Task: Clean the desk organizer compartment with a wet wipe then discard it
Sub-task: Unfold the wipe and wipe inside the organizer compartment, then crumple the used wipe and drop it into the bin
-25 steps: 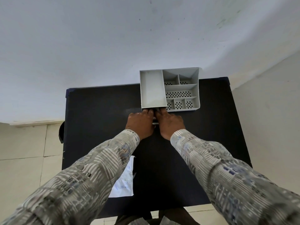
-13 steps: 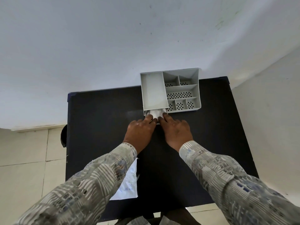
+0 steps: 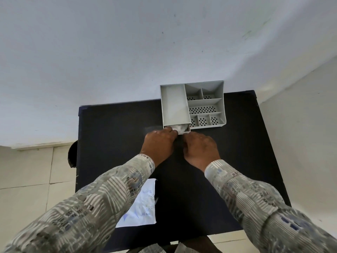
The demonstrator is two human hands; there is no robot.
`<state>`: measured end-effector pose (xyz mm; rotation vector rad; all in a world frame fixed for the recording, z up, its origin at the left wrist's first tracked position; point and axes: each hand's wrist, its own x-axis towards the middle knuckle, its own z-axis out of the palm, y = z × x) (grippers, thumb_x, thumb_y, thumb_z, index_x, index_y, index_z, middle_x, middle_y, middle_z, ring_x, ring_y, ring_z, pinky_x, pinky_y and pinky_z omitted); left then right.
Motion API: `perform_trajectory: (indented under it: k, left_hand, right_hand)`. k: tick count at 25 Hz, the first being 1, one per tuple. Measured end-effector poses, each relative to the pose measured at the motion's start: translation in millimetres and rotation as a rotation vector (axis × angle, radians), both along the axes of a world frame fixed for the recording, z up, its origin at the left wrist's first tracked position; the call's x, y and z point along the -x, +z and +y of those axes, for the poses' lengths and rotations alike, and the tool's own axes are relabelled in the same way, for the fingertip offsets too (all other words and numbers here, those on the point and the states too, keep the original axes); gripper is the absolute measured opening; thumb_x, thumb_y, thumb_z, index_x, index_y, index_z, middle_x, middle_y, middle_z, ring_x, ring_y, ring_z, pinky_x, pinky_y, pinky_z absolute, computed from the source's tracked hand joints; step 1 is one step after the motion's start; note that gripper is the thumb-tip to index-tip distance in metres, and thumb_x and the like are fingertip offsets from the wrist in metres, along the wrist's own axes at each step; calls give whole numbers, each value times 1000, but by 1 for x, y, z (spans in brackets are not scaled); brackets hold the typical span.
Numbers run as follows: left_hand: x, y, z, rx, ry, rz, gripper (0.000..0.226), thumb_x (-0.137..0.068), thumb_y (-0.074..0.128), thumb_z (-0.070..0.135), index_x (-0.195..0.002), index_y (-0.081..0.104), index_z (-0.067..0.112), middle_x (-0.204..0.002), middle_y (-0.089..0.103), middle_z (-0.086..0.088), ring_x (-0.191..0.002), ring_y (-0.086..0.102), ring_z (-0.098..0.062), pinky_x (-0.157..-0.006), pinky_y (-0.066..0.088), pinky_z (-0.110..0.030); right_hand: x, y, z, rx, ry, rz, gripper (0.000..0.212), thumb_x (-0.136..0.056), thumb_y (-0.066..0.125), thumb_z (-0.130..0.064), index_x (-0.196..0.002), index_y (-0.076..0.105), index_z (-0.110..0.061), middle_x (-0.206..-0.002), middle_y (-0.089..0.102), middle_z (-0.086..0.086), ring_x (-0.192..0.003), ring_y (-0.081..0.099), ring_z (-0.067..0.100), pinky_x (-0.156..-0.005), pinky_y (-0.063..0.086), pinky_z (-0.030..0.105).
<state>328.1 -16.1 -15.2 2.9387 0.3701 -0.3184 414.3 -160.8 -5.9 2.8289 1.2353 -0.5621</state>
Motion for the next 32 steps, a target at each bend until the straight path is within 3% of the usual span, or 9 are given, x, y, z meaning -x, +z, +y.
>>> perform_trajectory:
  k: [3,7,11,17,21,25,27,29,32]
  left_hand:
    - [0,-2,-2,53,1,83,26,-94,61,23,-117,73,19,-121,75,-6,-102,76,-34,-82,64,-46]
    - [0,4,2,117,28,109,40,-93,62,25,-132,67,19,-159,56,-6,-122,70,-40,-93,62,-53]
    - [27,2,7,205,145,32,41,-94,60,29,-135,67,22,-149,63,-3,-119,71,-36,-96,61,-48]
    - [139,-16,9,443,820,87,55,-85,77,34,-137,64,22,-136,65,-9,-123,66,-34,-102,51,-41]
    - [223,-46,-16,485,1193,233,81,-82,84,40,-152,48,18,-150,55,-15,-133,60,-40,-108,50,-48]
    - [250,-68,-44,546,1251,311,93,-81,84,52,-157,41,19,-154,54,-15,-134,61,-36,-107,52,-42]
    - [248,-63,-52,562,1271,206,89,-81,84,50,-155,44,20,-151,59,-10,-134,61,-33,-105,51,-40]
    - [248,-52,-56,715,1401,-4,88,-81,88,38,-156,46,20,-149,61,-9,-134,60,-31,-103,49,-40]
    - [252,-14,-66,1324,1523,-358,88,-78,86,26,-157,47,25,-153,58,-6,-135,58,-29,-112,49,-48]
  right_hand:
    - [-5,-5,9,47,-15,115,34,-93,55,-23,-125,63,-20,-128,68,4,-116,68,33,-94,55,47]
    - [-13,-9,21,53,-38,143,51,-90,55,-19,-141,51,-17,-141,61,7,-123,66,36,-96,56,49]
    - [7,-7,15,16,-40,167,57,-93,55,-26,-149,46,-20,-149,56,6,-128,63,36,-101,54,50]
    - [64,-29,23,76,-64,504,62,-95,66,-35,-152,49,-16,-151,57,11,-140,52,30,-117,43,41]
    - [123,-63,28,208,-92,781,61,-87,77,-34,-140,58,-12,-138,67,12,-125,65,31,-100,50,30]
    - [164,-79,28,78,-215,885,27,-87,69,-21,-112,73,-14,-111,78,8,-101,74,29,-80,55,30]
    - [176,-72,26,6,-286,996,17,-88,64,-16,-99,77,-14,-98,80,9,-90,77,29,-81,64,42]
    - [179,-51,22,-62,-314,1118,18,-94,61,-14,-100,78,-14,-93,80,8,-83,76,27,-79,65,43]
    - [172,-5,19,-132,-381,1408,23,-102,57,-13,-116,75,-12,-99,77,7,-92,71,23,-84,59,42]
